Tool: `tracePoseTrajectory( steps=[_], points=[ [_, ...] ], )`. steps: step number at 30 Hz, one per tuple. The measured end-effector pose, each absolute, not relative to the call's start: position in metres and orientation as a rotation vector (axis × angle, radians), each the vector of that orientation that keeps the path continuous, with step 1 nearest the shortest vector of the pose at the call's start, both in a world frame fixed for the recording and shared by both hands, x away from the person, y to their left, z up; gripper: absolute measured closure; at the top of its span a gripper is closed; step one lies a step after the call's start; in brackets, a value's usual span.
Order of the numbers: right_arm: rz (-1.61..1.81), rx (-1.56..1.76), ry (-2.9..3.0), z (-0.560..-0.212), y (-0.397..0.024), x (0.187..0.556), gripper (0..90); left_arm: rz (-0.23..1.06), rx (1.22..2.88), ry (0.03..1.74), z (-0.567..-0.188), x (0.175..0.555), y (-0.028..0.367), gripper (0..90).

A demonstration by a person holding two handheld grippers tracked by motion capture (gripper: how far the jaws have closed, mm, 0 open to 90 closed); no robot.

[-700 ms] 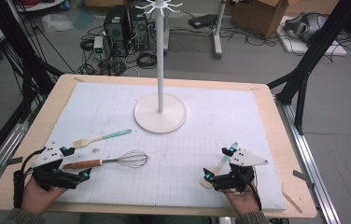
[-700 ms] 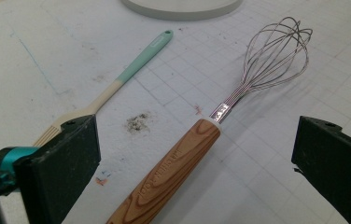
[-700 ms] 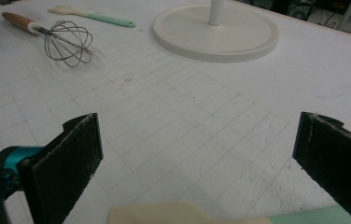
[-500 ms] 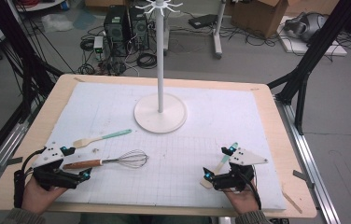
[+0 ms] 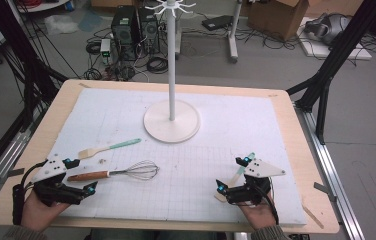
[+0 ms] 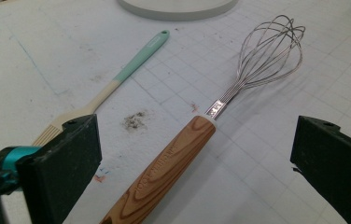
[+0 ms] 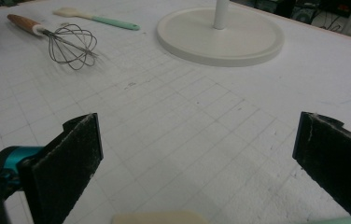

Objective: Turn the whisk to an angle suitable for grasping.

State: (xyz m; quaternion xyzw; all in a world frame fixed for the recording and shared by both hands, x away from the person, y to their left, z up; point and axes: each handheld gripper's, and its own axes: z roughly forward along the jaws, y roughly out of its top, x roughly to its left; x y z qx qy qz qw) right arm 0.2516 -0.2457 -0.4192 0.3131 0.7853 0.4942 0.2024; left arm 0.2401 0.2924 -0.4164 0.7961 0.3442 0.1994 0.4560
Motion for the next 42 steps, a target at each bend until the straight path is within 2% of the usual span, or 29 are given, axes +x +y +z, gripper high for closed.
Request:
tracePoseTrajectory(
  steps=[3, 11, 16, 17, 18, 20, 26, 33, 37, 42],
  points=[
    [1.382, 0.879, 2.185, -0.418, -0.246, 0.25, 0.1, 0.49, 1.966, 0.835, -0.415, 0.24, 0.291, 3.9],
    [1.396, 0.875, 2.181, -0.419, -0.249, 0.249, 0.1, 0.445, 1.979, 0.809, -0.414, 0.243, 0.288, 17.0],
    [1.404, 0.891, 2.169, -0.419, -0.252, 0.247, 0.1, 0.412, 1.993, 0.767, -0.414, 0.243, 0.284, 33.1],
    [1.404, 0.891, 2.169, -0.419, -0.252, 0.247, 0.1, 0.401, 1.998, 0.756, -0.414, 0.243, 0.283, 33.1],
    [1.402, 0.883, 2.169, -0.419, -0.252, 0.247, 0.1, 0.382, 2.005, 0.744, -0.413, 0.243, 0.283, 40.7],
    [1.402, 0.884, 2.17, -0.419, -0.252, 0.247, 0.1, 0.373, 2.006, 0.737, -0.413, 0.244, 0.282, 42.5],
    [1.404, 0.881, 2.177, -0.42, -0.25, 0.248, 0.1, 0.335, 2.01, 0.71, -0.41, 0.242, 0.285, 62.2],
    [1.402, 0.867, 2.193, -0.42, -0.246, 0.249, 0.1, 0.311, 2.027, 0.684, -0.408, 0.241, 0.281, 79.9],
    [1.408, 0.884, 2.185, -0.421, -0.248, 0.248, 0.1, 0.285, 2.054, 0.652, -0.409, 0.244, 0.274, 85.9],
    [1.403, 0.888, 2.182, -0.421, -0.249, 0.247, 0.1, 0.256, 2.076, 0.625, -0.411, 0.248, 0.265, 87.7]
  ],
)
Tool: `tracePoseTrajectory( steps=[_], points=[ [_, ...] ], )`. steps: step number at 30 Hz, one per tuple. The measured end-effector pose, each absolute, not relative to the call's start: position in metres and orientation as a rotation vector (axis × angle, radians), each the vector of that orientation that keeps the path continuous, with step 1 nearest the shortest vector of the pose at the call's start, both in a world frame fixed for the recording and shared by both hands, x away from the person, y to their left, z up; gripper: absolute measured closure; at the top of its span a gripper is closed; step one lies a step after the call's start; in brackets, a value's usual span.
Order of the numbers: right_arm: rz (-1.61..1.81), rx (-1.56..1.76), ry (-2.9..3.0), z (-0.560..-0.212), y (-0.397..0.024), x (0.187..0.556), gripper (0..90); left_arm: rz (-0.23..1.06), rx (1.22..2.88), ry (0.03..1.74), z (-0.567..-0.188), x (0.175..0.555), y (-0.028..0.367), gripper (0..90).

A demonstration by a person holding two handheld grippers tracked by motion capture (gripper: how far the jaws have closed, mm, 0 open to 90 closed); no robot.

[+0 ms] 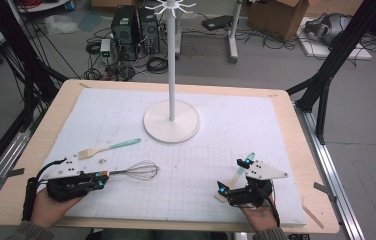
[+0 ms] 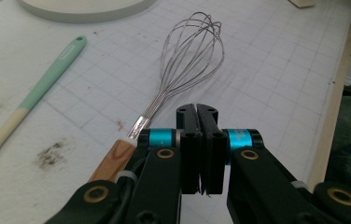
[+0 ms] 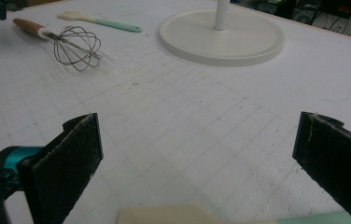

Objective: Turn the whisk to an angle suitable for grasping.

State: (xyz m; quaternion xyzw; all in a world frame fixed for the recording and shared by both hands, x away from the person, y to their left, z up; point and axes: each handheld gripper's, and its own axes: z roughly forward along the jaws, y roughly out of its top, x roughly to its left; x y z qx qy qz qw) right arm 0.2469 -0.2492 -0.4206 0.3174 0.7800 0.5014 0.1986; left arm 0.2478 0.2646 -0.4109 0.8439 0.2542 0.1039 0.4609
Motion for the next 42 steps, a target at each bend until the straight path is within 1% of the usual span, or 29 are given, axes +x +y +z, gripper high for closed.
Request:
tracePoseTrajectory(
  steps=[12, 24, 29, 36, 42],
  points=[
    [1.419, 0.889, 2.179, -0.42, -0.247, 0.247, 0.1, 0.198, 2.164, 0.584, -0.421, 0.264, 0.241, 88.1],
    [1.439, 0.894, 2.169, -0.42, -0.248, 0.248, 0.1, 0.182, 2.238, 0.525, -0.424, 0.277, 0.212, 88.1],
    [1.445, 0.898, 2.166, -0.42, -0.249, 0.249, 0.1, 0.141, 2.26, 0.495, -0.427, 0.281, 0.201, 88.0],
    [1.449, 0.883, 2.173, -0.419, -0.245, 0.249, 0.1, 0.152, 2.29, 0.469, -0.426, 0.279, 0.192, 88.1],
    [1.45, 0.89, 2.171, -0.419, -0.245, 0.249, 0.1, 0.155, 2.312, 0.463, -0.427, 0.284, 0.185, 88.1]
  ],
)
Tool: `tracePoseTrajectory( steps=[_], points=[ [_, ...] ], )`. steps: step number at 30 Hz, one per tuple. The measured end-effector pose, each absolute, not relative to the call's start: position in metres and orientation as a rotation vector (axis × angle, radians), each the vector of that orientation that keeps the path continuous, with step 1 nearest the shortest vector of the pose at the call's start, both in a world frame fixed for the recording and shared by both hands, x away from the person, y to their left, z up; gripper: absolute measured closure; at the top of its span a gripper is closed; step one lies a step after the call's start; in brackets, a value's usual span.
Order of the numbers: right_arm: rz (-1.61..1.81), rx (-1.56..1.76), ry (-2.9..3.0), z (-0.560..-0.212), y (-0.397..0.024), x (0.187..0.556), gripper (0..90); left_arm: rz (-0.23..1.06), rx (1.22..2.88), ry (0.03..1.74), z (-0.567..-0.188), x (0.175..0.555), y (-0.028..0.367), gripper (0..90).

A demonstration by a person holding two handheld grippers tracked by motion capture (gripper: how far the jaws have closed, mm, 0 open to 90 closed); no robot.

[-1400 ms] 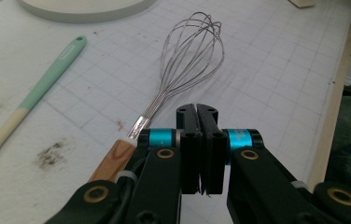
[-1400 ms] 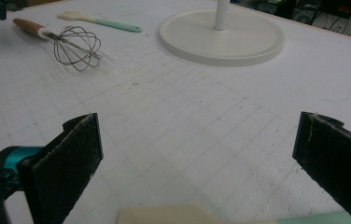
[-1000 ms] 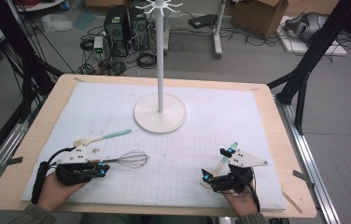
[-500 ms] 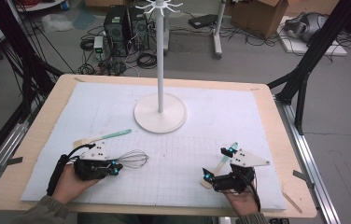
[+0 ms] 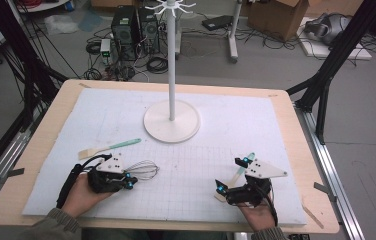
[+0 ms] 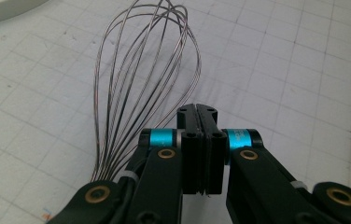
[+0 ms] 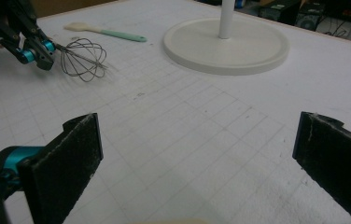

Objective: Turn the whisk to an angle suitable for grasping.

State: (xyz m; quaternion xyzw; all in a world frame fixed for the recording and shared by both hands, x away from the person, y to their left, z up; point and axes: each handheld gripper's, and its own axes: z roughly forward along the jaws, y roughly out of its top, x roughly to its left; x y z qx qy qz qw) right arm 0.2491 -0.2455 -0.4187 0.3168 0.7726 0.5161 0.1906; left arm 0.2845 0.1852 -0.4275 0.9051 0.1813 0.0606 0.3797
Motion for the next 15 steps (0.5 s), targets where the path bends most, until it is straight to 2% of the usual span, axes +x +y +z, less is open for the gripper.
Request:
tracePoseTrajectory(
  steps=[15],
  points=[
    [1.452, 0.898, 2.163, -0.4187, -0.2486, 0.2476, 0.1, 0.167, 2.342, 0.477, -0.4267, 0.2959, 0.1763, 88.4]
  ],
)
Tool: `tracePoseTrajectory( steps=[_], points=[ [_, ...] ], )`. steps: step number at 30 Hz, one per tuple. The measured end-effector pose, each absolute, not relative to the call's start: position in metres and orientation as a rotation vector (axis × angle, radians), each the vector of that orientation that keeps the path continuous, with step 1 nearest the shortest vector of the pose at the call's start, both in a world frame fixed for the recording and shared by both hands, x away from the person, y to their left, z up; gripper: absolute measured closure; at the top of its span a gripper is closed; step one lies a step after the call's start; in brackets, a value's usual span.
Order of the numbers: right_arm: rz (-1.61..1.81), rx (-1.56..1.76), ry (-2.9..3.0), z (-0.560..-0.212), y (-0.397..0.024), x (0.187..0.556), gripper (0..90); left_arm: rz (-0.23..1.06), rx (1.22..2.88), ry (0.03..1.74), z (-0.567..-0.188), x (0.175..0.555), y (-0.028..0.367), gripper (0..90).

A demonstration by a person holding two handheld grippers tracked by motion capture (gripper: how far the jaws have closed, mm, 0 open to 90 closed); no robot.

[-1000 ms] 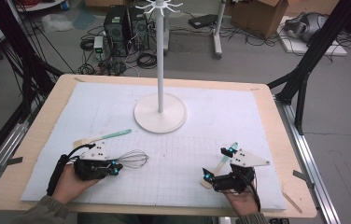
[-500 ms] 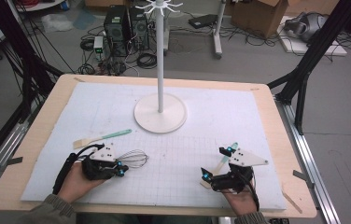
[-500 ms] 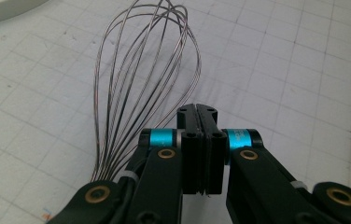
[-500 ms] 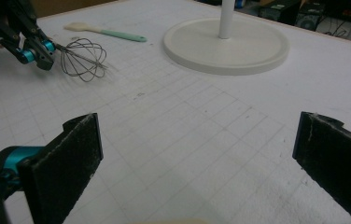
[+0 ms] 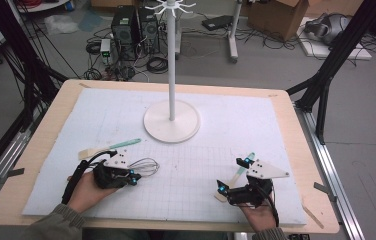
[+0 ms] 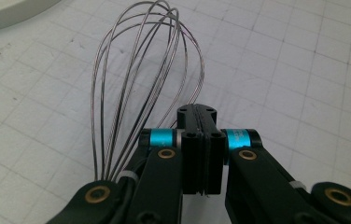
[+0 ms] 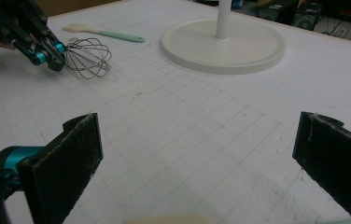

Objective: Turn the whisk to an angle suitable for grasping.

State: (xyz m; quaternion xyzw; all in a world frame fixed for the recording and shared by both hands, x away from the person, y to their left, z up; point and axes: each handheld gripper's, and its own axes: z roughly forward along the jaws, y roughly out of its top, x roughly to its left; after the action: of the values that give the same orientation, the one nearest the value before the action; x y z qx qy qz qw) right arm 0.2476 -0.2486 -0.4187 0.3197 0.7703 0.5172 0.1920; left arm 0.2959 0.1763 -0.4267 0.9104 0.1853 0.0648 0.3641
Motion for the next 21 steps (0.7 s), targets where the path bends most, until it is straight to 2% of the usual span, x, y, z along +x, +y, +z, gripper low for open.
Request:
tracePoseTrajectory(
  steps=[21],
  points=[
    [1.456, 0.893, 2.161, -0.419, -0.249, 0.248, 0.2, 0.193, 2.332, 0.549, -0.431, 0.312, 0.169, 88.5]
  ],
)
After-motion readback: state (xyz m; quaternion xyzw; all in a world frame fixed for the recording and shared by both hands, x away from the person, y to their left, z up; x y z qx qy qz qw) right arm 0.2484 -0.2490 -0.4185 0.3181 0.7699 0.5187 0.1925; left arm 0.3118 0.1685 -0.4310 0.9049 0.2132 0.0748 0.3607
